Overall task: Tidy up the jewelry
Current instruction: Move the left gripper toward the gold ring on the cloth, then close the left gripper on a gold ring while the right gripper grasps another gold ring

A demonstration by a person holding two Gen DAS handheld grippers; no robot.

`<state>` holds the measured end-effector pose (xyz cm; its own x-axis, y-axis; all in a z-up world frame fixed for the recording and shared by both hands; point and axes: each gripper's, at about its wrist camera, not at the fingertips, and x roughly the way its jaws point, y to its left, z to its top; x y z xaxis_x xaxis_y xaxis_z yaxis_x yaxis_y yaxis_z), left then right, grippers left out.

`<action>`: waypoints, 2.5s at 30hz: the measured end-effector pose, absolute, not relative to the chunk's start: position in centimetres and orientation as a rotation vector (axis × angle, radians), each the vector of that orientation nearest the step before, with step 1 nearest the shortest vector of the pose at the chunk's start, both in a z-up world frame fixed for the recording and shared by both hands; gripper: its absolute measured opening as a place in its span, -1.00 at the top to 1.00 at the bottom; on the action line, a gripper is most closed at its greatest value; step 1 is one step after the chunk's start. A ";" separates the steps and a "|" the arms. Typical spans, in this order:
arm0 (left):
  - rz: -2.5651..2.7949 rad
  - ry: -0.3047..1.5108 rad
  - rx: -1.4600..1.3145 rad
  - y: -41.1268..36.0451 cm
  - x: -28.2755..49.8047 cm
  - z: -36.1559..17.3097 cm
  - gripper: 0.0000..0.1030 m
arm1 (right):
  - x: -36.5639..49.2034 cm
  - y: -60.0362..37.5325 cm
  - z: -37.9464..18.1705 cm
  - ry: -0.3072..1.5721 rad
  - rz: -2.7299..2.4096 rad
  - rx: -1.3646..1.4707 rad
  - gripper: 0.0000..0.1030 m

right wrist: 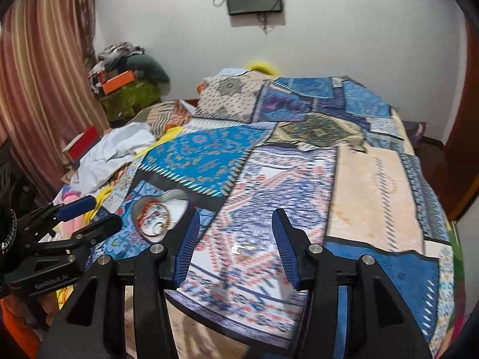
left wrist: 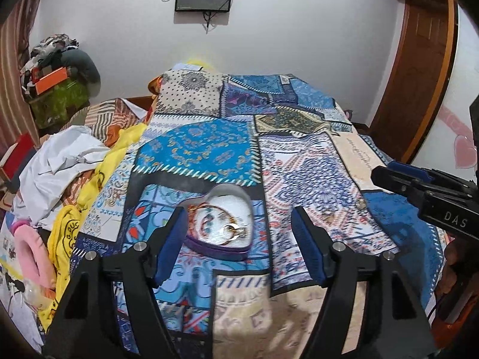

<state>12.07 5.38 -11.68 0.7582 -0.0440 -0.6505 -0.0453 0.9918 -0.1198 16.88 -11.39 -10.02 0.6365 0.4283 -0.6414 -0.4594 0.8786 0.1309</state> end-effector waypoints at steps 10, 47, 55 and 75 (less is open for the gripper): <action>-0.054 0.728 -0.107 1.0 13.8 -11.4 -0.38 | 17.1 -17.0 -10.4 0.720 0.415 0.002 0.09; -0.239 0.892 -0.056 -5.2 19.2 -18.1 0.75 | 18.9 -17.3 -15.8 0.835 0.538 -0.064 0.12; -0.245 0.873 -0.043 -5.5 20.1 -18.3 0.75 | 18.9 -16.7 -16.2 0.854 0.566 -0.067 0.44; -0.246 0.813 -0.090 -3.0 18.1 -17.1 0.85 | 20.0 -13.9 -16.5 0.861 0.539 -0.178 0.45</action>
<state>18.15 -3.04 -17.08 0.6610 -0.2511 -0.7071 0.1826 0.9678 -0.1731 19.98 -13.91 -16.45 0.5281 0.3788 -0.7600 -0.5188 0.8525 0.0644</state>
